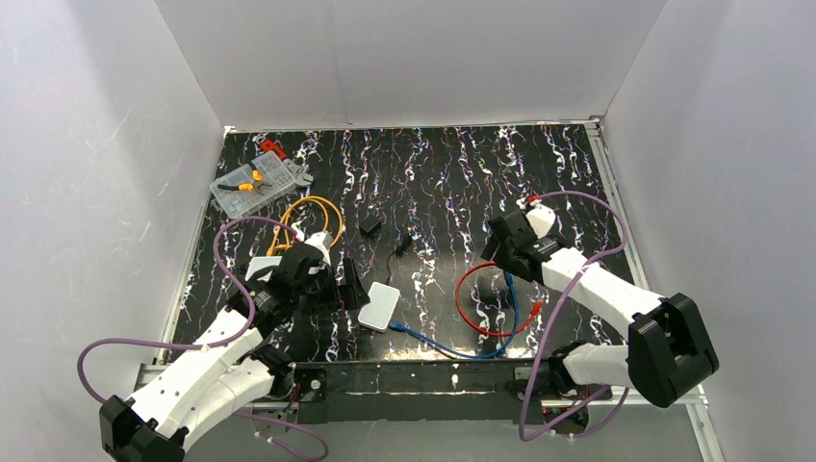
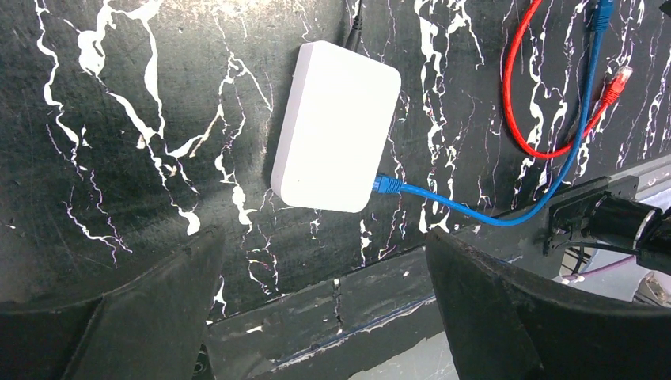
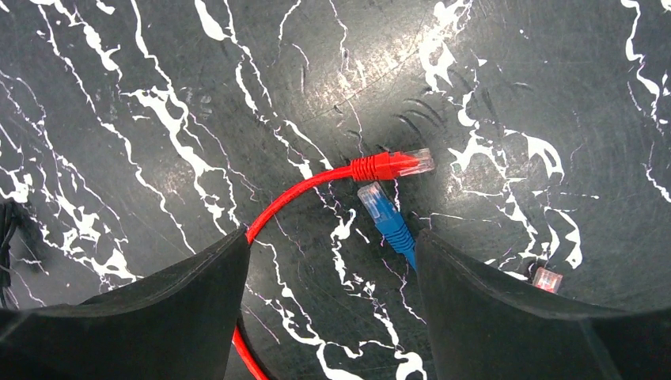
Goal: Insert the plug into the switch port
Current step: Pick up the connector from the center of the board.
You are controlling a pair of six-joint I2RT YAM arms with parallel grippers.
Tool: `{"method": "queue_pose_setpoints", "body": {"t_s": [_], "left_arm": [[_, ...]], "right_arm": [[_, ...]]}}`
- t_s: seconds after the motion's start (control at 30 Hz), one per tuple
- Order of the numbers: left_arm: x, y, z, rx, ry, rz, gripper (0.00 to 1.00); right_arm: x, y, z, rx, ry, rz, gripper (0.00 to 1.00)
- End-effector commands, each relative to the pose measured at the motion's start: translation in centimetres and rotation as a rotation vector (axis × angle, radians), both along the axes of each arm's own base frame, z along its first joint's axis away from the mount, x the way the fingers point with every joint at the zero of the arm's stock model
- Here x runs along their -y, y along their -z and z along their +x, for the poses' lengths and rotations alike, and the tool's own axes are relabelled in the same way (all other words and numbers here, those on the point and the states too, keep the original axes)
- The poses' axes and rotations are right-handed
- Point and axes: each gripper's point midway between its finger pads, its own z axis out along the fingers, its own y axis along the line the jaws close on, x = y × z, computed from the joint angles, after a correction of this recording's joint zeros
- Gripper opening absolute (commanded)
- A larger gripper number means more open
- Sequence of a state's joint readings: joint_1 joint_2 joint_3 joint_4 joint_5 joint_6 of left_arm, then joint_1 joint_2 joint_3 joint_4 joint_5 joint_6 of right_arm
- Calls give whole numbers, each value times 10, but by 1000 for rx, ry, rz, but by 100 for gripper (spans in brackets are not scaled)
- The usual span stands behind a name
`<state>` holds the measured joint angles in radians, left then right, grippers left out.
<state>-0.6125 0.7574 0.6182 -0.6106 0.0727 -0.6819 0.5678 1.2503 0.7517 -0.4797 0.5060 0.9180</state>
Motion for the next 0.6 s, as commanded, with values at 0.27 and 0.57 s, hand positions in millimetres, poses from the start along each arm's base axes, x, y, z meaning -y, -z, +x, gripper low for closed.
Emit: {"method": "queue_pose_setpoints", "body": {"t_s": [0.27, 0.57], "left_arm": [[3, -2, -2, 5, 30, -9, 98], [3, -2, -2, 2, 33, -9, 98]], "right_arm": [[3, 8, 24, -10, 181, 95, 83], [-1, 25, 32, -67, 224, 112, 84]]}}
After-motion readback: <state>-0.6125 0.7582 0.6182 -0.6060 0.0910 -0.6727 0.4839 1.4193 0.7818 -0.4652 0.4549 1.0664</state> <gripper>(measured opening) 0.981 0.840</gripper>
